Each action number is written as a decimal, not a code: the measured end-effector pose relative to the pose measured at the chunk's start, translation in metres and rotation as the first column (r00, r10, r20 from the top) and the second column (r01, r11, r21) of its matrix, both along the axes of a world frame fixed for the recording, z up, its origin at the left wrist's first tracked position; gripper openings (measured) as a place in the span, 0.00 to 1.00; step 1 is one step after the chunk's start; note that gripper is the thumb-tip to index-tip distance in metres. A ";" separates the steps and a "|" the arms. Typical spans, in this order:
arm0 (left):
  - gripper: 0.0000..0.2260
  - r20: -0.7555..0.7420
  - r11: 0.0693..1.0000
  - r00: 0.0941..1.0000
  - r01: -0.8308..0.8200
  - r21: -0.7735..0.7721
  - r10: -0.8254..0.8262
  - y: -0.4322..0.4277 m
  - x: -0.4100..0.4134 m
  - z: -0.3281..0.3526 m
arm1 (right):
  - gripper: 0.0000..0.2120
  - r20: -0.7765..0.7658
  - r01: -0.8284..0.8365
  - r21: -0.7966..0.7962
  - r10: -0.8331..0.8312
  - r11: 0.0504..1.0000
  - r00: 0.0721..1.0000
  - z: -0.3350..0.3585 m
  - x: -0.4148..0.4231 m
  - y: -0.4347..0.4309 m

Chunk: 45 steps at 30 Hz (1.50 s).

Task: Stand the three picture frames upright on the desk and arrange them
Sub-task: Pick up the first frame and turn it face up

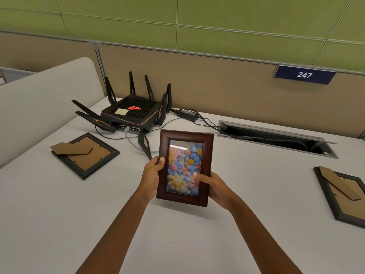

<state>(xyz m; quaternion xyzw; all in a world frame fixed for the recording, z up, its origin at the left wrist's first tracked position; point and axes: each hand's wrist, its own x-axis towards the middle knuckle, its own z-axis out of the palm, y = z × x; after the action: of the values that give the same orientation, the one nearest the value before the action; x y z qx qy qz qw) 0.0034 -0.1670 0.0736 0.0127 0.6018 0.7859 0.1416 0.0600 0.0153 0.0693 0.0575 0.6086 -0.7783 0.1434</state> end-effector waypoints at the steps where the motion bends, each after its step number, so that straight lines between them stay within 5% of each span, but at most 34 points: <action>1: 0.10 -0.006 1.000 1.000 0.003 0.001 -0.003 -0.001 -0.001 -0.001 | 0.10 0.000 0.004 0.000 -0.004 1.000 1.000 -0.003 -0.001 -0.002; 20: 0.06 -0.045 0.993 0.999 -0.015 -0.117 0.010 -0.002 -0.006 -0.013 | 0.11 0.034 0.087 -0.001 -0.087 0.996 0.996 -0.025 -0.020 -0.004; 26: 0.12 -0.108 0.949 0.989 -0.132 -0.285 0.105 -0.009 -0.003 -0.010 | 0.26 0.022 -0.027 0.267 0.022 0.963 1.000 -0.008 -0.011 0.009; 30: 0.16 -0.218 0.863 0.954 -0.283 -0.418 0.207 -0.018 0.001 -0.009 | 0.30 -0.238 0.348 0.443 -0.266 0.826 0.934 0.009 -0.005 0.016; 33: 0.17 -0.355 0.805 0.914 -0.358 -0.473 0.198 -0.026 0.007 -0.005 | 0.20 -0.599 0.715 0.330 -0.449 0.616 0.663 0.032 -0.002 0.010; 37: 0.16 -0.515 0.711 0.833 -0.488 -0.507 0.204 -0.038 0.010 0.001 | 0.15 -0.843 0.836 0.191 -0.350 0.515 0.408 0.067 -0.003 -0.016; 41: 0.18 -0.567 0.627 0.785 -0.578 -0.523 0.251 -0.058 0.004 0.006 | 0.12 -0.909 0.774 0.212 -0.170 0.597 0.380 0.078 -0.011 -0.058; 45: 0.23 -0.503 0.539 0.798 -0.598 -0.593 0.332 -0.087 -0.008 0.003 | 0.14 -0.838 0.605 0.403 0.011 0.687 0.546 0.064 -0.031 -0.112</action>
<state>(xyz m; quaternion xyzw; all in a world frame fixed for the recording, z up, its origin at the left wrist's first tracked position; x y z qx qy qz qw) -0.0045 -0.2541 0.0763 -0.0760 0.8574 0.4737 -0.1861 0.0285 -0.0965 0.1330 -0.1334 0.8157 -0.4661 -0.3154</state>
